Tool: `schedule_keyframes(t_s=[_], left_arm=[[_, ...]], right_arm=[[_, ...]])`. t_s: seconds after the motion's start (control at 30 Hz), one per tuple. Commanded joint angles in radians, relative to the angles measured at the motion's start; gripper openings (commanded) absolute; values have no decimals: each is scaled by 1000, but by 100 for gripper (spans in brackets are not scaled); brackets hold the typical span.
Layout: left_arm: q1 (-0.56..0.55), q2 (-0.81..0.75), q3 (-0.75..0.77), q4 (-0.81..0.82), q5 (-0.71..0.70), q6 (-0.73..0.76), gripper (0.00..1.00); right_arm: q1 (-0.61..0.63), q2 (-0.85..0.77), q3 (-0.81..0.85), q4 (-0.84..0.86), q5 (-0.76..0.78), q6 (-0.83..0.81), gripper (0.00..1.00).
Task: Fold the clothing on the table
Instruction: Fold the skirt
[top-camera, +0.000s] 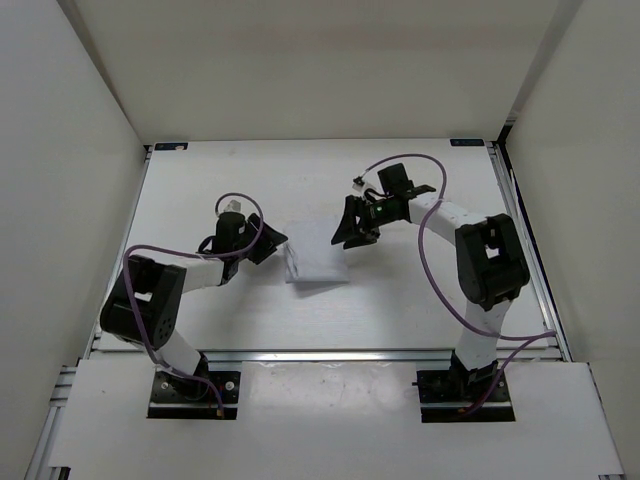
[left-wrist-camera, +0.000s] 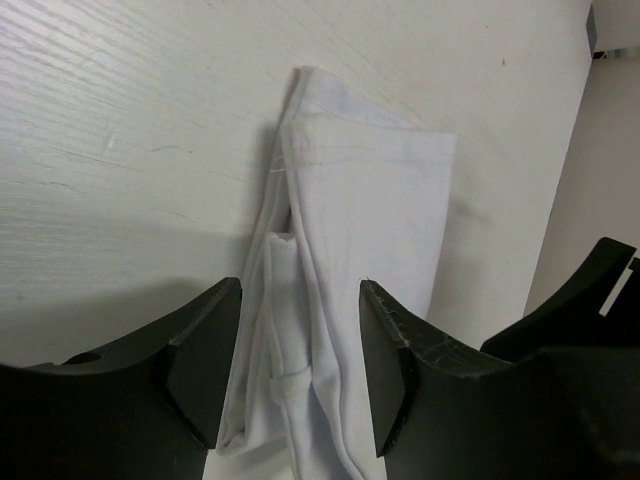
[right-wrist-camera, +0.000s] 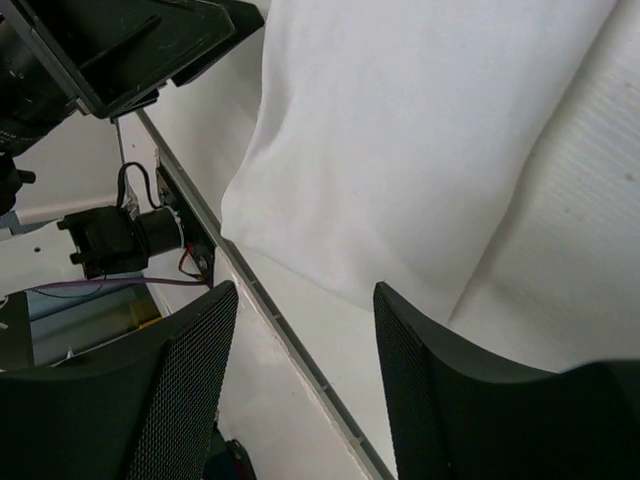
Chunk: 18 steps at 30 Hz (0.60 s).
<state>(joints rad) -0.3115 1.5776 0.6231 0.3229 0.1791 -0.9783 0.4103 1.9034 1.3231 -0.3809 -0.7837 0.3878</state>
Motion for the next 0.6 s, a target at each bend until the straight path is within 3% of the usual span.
schedule_keyframes(t_s=[0.0,0.4,0.57], left_arm=[[5,18,20,36,7,-17,61],[-6,101,66,100,40,-66,60],[0,140,84,140,66,-88,48]], right_arm=[[-25,-44,-13,-19,-5,-20,62],[-28,-9,18,-47,-6,-23,61],[-19,9,27,-62,-8,-23,61]])
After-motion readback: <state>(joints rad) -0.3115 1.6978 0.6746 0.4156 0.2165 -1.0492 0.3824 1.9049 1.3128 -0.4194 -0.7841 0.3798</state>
